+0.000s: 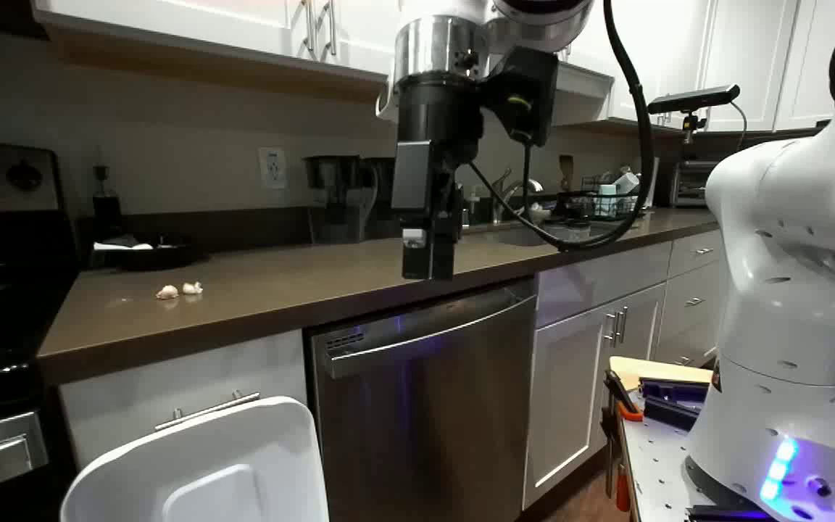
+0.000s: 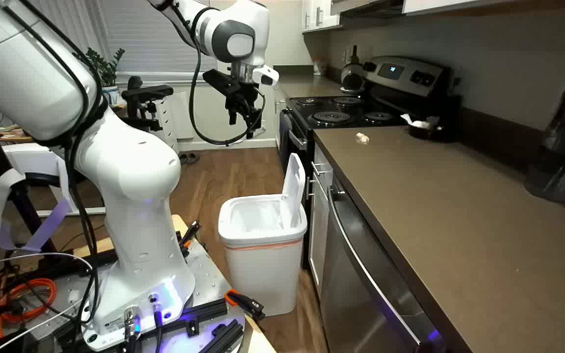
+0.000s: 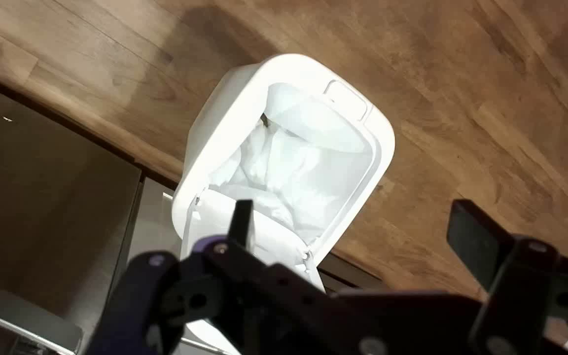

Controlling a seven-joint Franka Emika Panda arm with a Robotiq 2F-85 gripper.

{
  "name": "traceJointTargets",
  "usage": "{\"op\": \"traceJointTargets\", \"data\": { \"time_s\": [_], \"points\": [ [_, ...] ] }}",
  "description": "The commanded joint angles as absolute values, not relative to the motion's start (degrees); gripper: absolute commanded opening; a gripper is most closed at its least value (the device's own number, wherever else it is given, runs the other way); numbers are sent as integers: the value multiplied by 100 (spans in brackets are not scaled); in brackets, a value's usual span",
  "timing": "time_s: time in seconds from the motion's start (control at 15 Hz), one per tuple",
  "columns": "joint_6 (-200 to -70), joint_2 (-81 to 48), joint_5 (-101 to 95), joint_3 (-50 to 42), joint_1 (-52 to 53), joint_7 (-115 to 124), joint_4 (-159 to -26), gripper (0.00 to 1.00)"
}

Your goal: Place one clove of garlic from the countertop into the white bin

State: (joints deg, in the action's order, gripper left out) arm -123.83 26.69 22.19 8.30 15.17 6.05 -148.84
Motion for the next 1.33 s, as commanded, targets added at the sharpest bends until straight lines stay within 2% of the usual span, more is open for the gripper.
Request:
{"op": "traceJointTargets", "data": {
  "time_s": [0.0, 0.53, 0.93, 1.27],
  "points": [
    [-12362, 2673, 2242, 879, 1461, 585, -14875, 100],
    [-12426, 2566, 2217, 898, 1465, 552, -14828, 100],
    [-12858, 1142, 1965, 883, 1469, -309, -13889, 100],
    [-12966, -493, 1292, 889, 1332, -958, -12281, 100]
  ]
}}
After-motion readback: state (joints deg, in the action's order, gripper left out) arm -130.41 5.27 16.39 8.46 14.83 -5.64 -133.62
